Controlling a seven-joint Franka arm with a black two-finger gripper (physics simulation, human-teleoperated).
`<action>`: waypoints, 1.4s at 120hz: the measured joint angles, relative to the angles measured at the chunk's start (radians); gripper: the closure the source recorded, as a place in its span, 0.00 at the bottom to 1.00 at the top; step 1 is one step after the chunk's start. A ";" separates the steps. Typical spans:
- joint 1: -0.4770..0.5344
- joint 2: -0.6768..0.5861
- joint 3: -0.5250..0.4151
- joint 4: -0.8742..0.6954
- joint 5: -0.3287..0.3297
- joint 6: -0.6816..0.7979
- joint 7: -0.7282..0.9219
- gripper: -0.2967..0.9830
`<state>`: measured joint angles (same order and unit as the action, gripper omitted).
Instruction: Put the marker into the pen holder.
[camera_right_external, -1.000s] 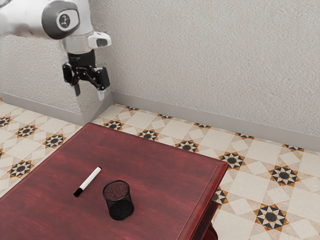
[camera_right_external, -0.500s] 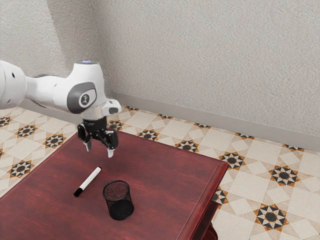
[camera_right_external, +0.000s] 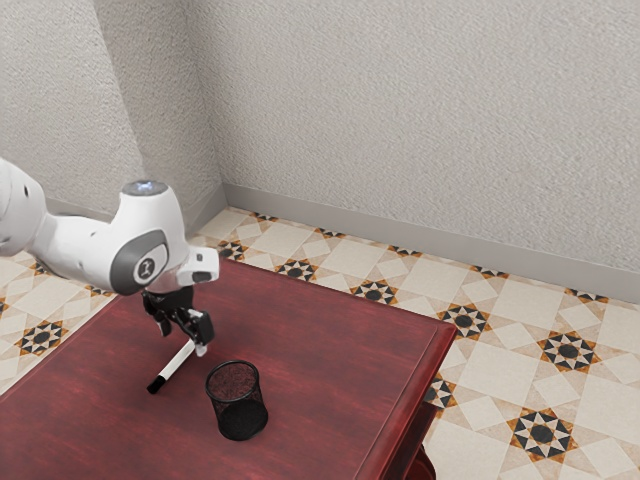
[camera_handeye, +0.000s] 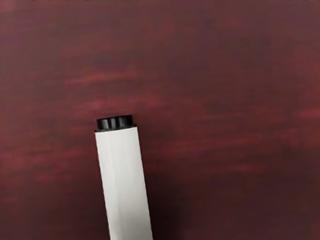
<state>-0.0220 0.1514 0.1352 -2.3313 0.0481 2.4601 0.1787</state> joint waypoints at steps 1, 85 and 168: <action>0.000 0.001 0.002 0.000 0.000 0.003 0.003 0.23; 0.005 0.072 0.014 0.030 -0.058 -0.001 0.088 0.35; 0.005 0.081 0.026 0.036 -0.061 -0.008 0.098 0.74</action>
<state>-0.0170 0.2328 0.1609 -2.2952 -0.0124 2.4518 0.2763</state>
